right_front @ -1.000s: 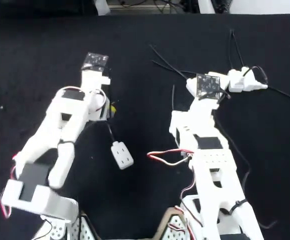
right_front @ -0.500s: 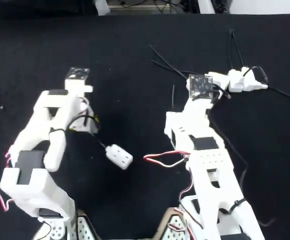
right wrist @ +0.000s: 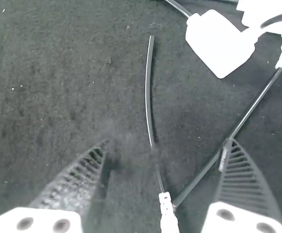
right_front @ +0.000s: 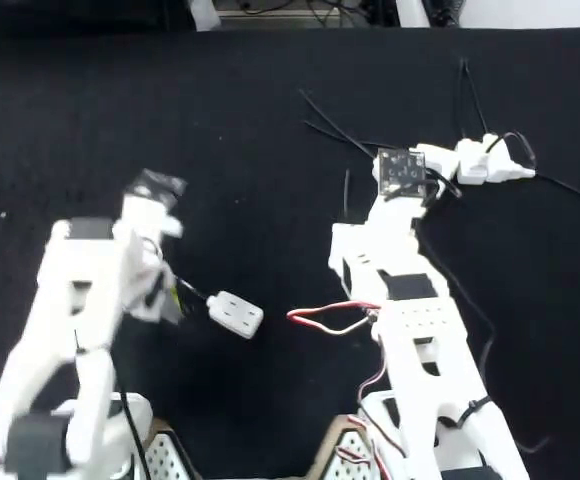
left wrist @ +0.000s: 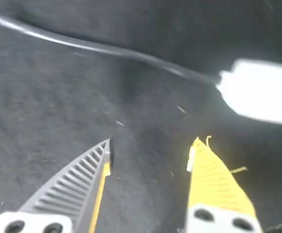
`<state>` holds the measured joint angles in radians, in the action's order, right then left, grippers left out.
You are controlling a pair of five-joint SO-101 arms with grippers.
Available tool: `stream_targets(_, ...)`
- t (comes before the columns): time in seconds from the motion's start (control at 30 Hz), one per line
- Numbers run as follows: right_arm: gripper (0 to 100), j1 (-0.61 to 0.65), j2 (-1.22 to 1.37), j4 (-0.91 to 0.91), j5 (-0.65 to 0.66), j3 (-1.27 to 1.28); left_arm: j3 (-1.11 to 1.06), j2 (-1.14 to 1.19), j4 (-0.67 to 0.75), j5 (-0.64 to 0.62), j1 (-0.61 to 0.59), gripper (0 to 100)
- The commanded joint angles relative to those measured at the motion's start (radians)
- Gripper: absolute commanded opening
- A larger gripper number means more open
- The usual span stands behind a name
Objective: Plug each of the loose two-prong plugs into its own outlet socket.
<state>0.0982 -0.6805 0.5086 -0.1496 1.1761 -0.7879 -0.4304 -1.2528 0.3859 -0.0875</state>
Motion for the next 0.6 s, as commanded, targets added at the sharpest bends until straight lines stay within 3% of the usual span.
stream_targets(0.0, 31.9, 0.011, -0.035, -0.020, -0.003, -0.042, -0.194, -0.229, 0.014, 0.080, 0.173, 26)
stream_targets(0.17, 31.9, -0.068, -0.035, 0.061, -0.009, -0.102, -0.288, -0.287, 0.209, -0.120, 0.323, 26)
stream_targets(0.33, 31.9, -0.115, -0.035, 0.127, -0.052, -0.143, -0.260, -0.181, 0.365, -0.241, 0.403, 26)
stream_targets(0.57, 31.9, -0.118, -0.035, 0.124, -0.054, -0.143, -0.071, 0.132, 0.411, -0.348, 0.461, 26)
